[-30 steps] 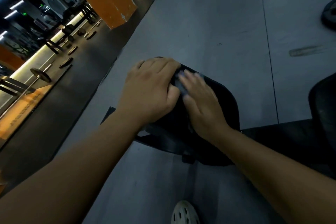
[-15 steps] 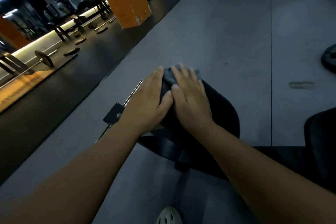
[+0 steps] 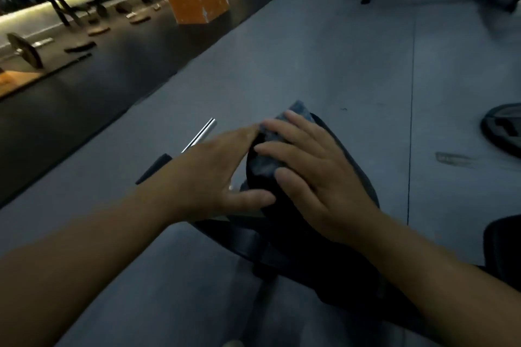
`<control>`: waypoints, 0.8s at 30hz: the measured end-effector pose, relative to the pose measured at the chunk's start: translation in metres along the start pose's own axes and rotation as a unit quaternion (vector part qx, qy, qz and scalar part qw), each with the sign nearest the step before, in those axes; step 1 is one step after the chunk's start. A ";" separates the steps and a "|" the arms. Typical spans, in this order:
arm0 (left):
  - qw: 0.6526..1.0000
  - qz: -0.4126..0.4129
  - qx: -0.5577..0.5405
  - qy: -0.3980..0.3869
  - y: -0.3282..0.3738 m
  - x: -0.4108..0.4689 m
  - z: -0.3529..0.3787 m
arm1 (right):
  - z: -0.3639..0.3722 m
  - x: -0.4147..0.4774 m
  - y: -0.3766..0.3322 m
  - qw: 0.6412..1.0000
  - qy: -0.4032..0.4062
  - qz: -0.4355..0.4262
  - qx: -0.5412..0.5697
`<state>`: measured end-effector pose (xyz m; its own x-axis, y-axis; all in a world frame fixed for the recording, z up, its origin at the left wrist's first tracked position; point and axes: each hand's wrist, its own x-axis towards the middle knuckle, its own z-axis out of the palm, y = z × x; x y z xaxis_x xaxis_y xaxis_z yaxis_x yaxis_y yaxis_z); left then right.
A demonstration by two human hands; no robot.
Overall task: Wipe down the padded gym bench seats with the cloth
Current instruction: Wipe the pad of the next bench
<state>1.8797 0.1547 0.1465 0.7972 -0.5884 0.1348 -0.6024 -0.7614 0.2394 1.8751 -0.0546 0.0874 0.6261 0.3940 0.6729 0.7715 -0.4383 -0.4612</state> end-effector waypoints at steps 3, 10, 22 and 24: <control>0.998 -0.017 -0.019 -0.054 -0.016 0.004 -0.011 | -0.005 0.057 0.015 0.986 0.002 0.165 0.028; 0.979 -0.092 -0.091 -0.157 -0.020 0.010 -0.028 | -0.008 0.020 -0.046 0.974 -0.154 0.139 -0.090; 0.952 -0.037 -0.121 -0.280 -0.018 0.016 -0.070 | 0.016 0.063 -0.057 0.881 -0.040 0.466 -0.065; 0.953 -0.040 -0.121 -0.277 -0.021 0.024 -0.070 | 0.020 0.101 -0.039 0.784 0.050 0.619 -0.003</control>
<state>1.9137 0.1755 0.2119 0.6581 -0.6349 -0.4047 -0.4608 -0.7647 0.4504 1.9102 0.0180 0.1617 0.8820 -0.4015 -0.2466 -0.4215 -0.4383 -0.7939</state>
